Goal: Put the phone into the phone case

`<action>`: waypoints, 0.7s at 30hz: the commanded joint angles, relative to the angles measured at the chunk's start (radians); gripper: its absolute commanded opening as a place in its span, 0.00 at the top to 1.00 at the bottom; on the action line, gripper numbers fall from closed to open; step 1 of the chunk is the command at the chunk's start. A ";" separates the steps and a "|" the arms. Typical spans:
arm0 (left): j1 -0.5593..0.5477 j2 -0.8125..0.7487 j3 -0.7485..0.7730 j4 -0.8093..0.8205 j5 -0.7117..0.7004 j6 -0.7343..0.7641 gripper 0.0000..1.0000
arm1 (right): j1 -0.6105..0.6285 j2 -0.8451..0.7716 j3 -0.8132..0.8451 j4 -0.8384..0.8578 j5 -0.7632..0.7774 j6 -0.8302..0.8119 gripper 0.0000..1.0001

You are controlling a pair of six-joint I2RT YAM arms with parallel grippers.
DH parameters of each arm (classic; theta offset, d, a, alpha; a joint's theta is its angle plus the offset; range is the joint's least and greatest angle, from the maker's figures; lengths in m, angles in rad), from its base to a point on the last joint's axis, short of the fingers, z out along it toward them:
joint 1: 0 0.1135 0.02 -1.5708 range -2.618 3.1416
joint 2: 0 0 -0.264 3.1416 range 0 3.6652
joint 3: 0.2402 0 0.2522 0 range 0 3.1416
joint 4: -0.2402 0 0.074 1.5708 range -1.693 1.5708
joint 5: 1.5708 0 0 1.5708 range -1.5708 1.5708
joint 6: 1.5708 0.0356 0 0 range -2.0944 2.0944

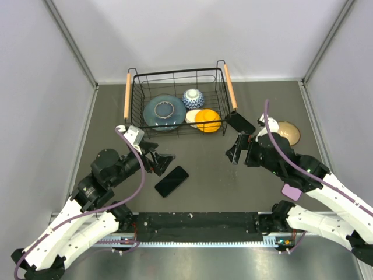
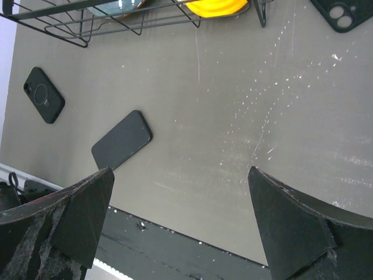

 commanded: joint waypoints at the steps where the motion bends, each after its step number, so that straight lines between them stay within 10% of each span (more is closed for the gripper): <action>1: -0.004 -0.004 0.016 0.007 -0.020 0.059 0.01 | 0.011 -0.004 0.037 0.072 0.085 -0.060 0.01; 9: -0.003 -0.028 0.005 -0.030 -0.112 0.125 0.01 | -0.019 0.164 0.142 0.107 0.367 -0.515 0.01; 21: -0.005 -0.056 -0.020 -0.016 -0.093 0.126 0.02 | -0.683 0.649 0.439 0.101 -0.109 -0.663 0.16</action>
